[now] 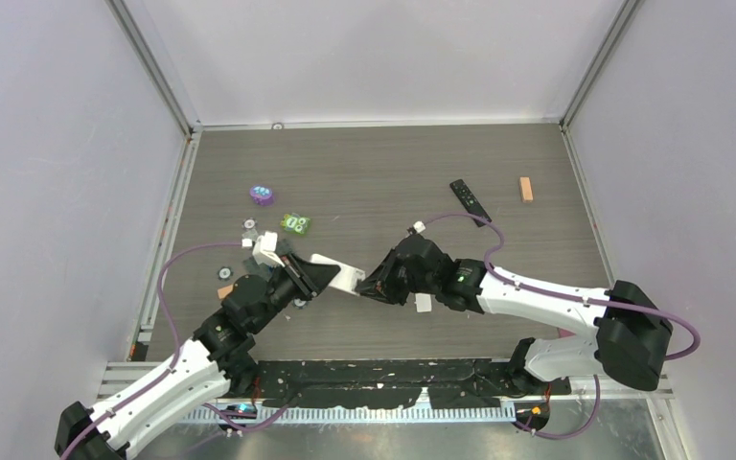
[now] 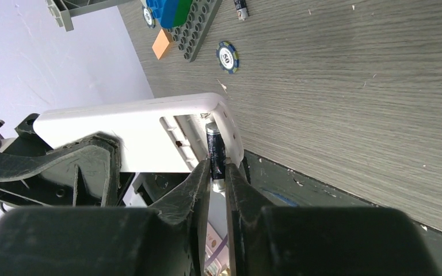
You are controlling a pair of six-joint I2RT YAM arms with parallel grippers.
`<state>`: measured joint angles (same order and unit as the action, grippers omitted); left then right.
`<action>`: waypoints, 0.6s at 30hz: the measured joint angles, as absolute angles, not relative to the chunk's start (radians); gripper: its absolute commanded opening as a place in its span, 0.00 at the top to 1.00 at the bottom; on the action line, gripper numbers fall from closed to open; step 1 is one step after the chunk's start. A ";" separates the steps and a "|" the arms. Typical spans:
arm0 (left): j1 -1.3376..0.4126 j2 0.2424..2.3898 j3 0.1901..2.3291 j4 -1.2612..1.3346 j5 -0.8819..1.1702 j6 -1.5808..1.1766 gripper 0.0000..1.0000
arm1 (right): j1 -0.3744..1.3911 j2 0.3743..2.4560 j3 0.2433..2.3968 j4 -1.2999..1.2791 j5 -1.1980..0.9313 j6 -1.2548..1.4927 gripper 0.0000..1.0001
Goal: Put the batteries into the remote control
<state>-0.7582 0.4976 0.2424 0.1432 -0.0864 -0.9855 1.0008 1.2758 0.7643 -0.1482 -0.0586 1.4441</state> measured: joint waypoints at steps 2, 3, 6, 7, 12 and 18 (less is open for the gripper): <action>-0.758 0.500 0.242 0.144 -0.087 -0.986 1.00 | 0.992 1.279 0.764 -0.144 -0.070 1.451 0.77; -0.758 0.501 0.242 0.144 -0.087 -0.986 1.00 | 0.988 1.281 0.764 -0.144 -0.072 1.454 0.76; -0.758 0.501 0.242 0.145 -0.086 -0.986 1.00 | 0.976 1.287 0.764 -0.143 -0.074 1.462 0.73; -0.757 0.502 0.242 0.145 -0.086 -0.987 1.00 | 0.971 1.290 0.764 -0.142 -0.074 1.465 0.73; -0.756 0.519 0.242 0.144 -0.089 -0.988 1.00 | 0.954 1.316 0.764 -0.135 -0.090 1.466 0.69; -0.757 0.531 0.243 0.139 -0.083 -1.025 1.00 | 0.945 1.341 0.764 -0.120 -0.095 1.468 0.53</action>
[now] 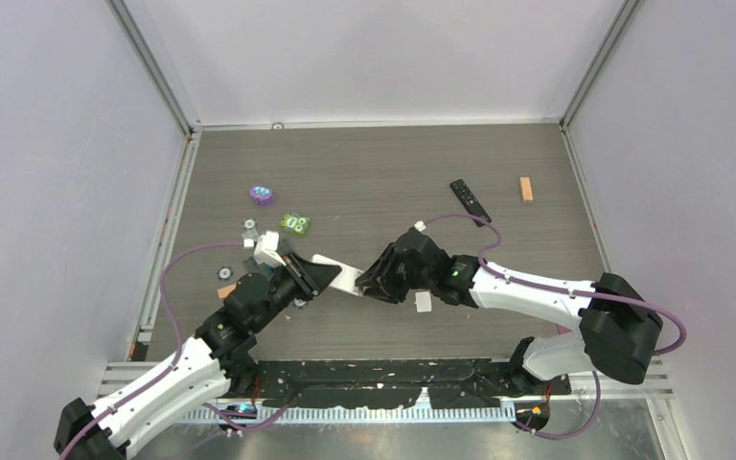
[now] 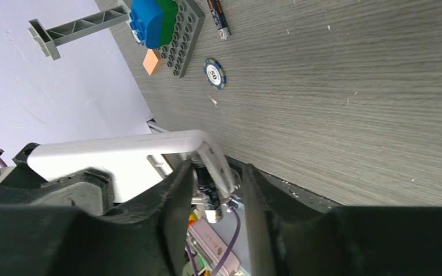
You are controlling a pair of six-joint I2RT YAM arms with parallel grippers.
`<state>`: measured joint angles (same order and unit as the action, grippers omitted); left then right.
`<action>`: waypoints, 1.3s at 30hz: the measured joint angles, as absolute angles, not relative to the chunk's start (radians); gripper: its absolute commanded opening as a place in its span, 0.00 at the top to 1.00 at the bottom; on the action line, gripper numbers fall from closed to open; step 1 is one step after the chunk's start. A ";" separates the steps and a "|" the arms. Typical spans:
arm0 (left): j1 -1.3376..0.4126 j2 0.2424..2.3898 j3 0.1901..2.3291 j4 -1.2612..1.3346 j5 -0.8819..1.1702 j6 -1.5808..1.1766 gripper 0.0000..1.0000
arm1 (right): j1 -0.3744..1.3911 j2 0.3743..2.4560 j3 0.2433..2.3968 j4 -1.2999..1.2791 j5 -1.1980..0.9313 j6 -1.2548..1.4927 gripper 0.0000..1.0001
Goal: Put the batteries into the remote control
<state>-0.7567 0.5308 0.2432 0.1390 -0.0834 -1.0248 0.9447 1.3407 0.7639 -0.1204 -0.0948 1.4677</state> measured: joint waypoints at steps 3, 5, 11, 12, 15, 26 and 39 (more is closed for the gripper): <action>-0.755 0.531 0.250 0.131 -0.094 -1.047 1.00 | 0.943 1.341 0.763 -0.120 -0.092 1.466 0.49; -0.755 0.535 0.262 0.113 -0.103 -1.059 1.00 | 0.942 1.341 0.762 -0.120 -0.089 1.465 0.47; -0.755 0.547 0.288 0.084 -0.120 -1.098 1.00 | 0.941 1.317 0.757 -0.130 -0.077 1.454 0.35; -0.755 0.549 0.293 0.082 -0.120 -1.101 1.00 | 0.941 1.306 0.756 -0.136 -0.072 1.450 0.32; -0.755 0.551 0.312 0.075 -0.123 -1.118 1.00 | 0.939 1.275 0.752 -0.148 -0.065 1.441 0.26; -0.757 0.572 0.326 -0.001 -0.118 -1.127 1.00 | 0.939 1.058 0.736 -0.137 -0.050 1.358 0.15; -0.757 0.607 0.474 -0.146 0.111 -1.060 1.00 | 0.938 1.030 0.811 -0.202 -0.230 0.663 0.14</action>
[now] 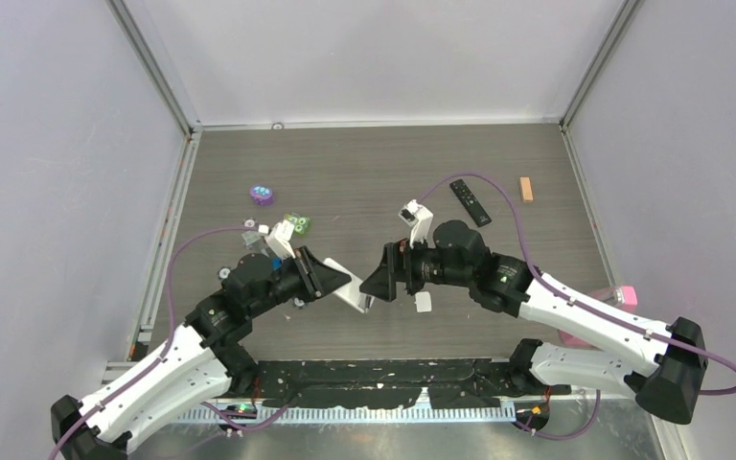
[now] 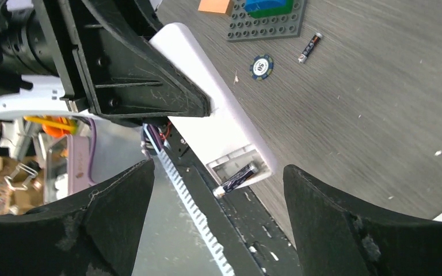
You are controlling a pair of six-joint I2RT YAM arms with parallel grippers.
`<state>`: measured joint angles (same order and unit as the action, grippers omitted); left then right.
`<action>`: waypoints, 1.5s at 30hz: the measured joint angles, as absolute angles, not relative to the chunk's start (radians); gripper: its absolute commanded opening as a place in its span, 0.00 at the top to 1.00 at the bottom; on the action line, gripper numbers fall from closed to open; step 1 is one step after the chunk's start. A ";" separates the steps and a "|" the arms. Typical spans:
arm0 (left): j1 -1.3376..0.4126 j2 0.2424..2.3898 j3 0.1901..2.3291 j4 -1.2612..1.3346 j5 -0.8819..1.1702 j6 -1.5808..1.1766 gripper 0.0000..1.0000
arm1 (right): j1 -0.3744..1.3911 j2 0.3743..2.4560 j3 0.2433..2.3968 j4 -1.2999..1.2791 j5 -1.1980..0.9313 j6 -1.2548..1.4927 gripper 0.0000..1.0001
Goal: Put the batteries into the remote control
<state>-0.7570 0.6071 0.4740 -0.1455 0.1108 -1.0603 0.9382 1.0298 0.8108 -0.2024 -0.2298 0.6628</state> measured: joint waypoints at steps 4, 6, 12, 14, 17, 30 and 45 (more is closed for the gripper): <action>-0.757 0.613 0.504 -0.192 0.151 -1.007 1.00 | 0.939 1.030 0.828 -0.218 -0.250 0.570 0.20; -0.757 0.616 0.509 -0.208 0.156 -0.992 1.00 | 0.939 1.035 0.824 -0.224 -0.248 0.564 0.22; -0.757 0.654 0.524 -0.237 0.162 -0.982 1.00 | 0.965 1.039 0.789 -0.229 -0.206 0.583 0.25; -0.757 0.664 0.524 -0.237 0.164 -0.982 1.00 | 0.974 1.050 0.779 -0.228 -0.199 0.589 0.25; -0.757 0.673 0.524 -0.237 0.169 -0.982 1.00 | 0.985 1.083 0.773 -0.227 -0.192 0.597 0.23; -0.757 0.741 0.645 -0.307 0.266 -0.986 1.00 | 1.006 1.068 0.744 -0.154 -0.353 0.468 0.04; -0.752 0.867 0.704 -0.311 0.432 -0.986 1.00 | 1.006 1.025 0.700 -0.084 -0.516 0.389 0.06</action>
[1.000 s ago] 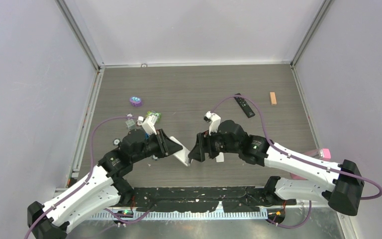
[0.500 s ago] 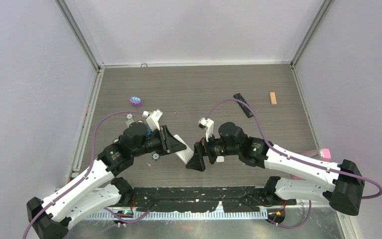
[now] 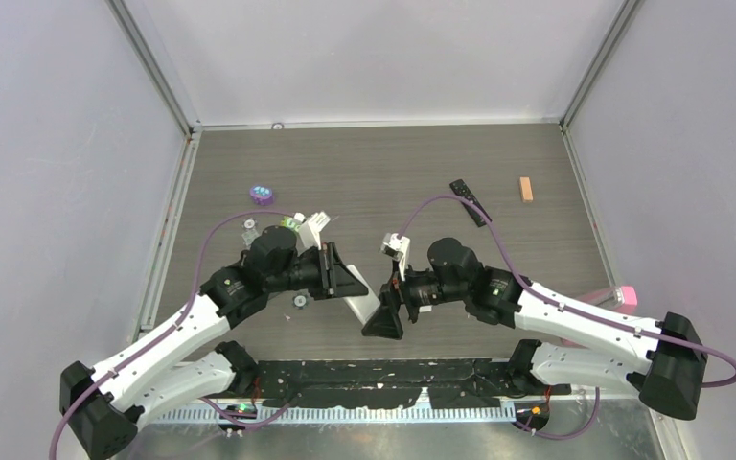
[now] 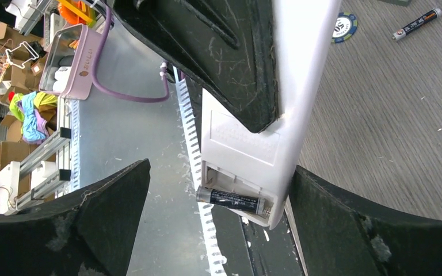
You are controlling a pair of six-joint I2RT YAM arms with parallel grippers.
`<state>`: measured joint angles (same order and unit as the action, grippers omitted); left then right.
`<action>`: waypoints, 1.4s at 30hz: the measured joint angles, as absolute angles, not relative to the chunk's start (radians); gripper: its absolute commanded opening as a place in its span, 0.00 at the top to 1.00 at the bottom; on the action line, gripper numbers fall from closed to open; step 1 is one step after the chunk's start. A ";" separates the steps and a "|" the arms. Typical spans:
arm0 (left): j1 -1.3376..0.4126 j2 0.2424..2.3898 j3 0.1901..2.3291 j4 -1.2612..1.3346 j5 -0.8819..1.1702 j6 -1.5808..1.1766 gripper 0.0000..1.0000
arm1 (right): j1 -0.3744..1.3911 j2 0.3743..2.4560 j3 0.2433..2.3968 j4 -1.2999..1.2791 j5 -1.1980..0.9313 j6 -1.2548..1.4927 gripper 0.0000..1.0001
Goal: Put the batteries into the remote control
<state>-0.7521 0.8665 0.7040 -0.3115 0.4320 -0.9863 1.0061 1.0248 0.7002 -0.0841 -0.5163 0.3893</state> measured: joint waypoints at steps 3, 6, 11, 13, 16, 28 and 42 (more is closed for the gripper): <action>-0.747 0.867 0.704 -0.311 0.451 -0.987 1.00 | 1.006 1.025 0.696 -0.083 -0.524 0.387 0.08; -0.742 0.867 0.704 -0.307 0.470 -0.987 1.00 | 1.006 1.023 0.693 -0.088 -0.533 0.377 0.14; -0.737 0.866 0.704 -0.293 0.499 -0.987 1.00 | 1.006 0.987 0.680 -0.101 -0.545 0.355 0.26; -0.738 0.865 0.704 -0.288 0.510 -0.987 1.00 | 1.006 0.968 0.669 -0.100 -0.548 0.347 0.29; -0.737 0.866 0.704 -0.281 0.525 -0.987 1.00 | 1.006 0.956 0.662 -0.099 -0.548 0.342 0.35; -0.737 0.869 0.704 -0.274 0.556 -0.991 1.00 | 1.002 0.955 0.652 -0.099 -0.529 0.341 0.58; -0.735 0.865 0.702 -0.250 0.562 -0.981 1.00 | 1.002 0.955 0.651 -0.097 -0.524 0.374 0.22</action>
<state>-0.7345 0.8654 0.7021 -0.2504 0.5621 -0.9810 1.0023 0.9554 0.6506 -0.0975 -0.5243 0.3737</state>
